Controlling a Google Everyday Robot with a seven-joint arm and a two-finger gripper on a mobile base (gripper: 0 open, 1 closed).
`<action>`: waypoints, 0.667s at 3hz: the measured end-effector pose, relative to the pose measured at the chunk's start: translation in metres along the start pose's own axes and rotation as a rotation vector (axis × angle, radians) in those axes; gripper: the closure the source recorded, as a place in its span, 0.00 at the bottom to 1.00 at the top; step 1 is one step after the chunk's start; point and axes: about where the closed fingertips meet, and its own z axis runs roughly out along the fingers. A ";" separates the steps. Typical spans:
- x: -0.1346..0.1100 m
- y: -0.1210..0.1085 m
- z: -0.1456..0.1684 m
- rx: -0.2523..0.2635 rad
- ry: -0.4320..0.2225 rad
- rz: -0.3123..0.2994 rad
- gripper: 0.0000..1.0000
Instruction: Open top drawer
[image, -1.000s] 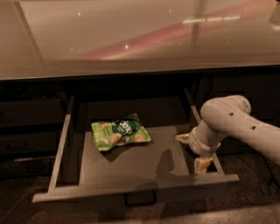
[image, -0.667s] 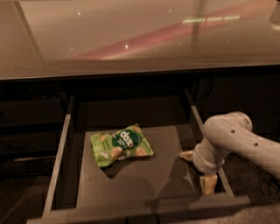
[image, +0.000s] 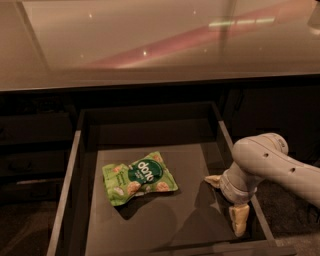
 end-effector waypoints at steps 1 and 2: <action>0.001 -0.005 -0.003 -0.005 -0.018 0.002 0.00; -0.002 -0.022 -0.036 0.041 -0.073 -0.004 0.00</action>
Offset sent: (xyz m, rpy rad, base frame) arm 0.0709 0.0100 0.1315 0.2602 -0.0933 -0.0115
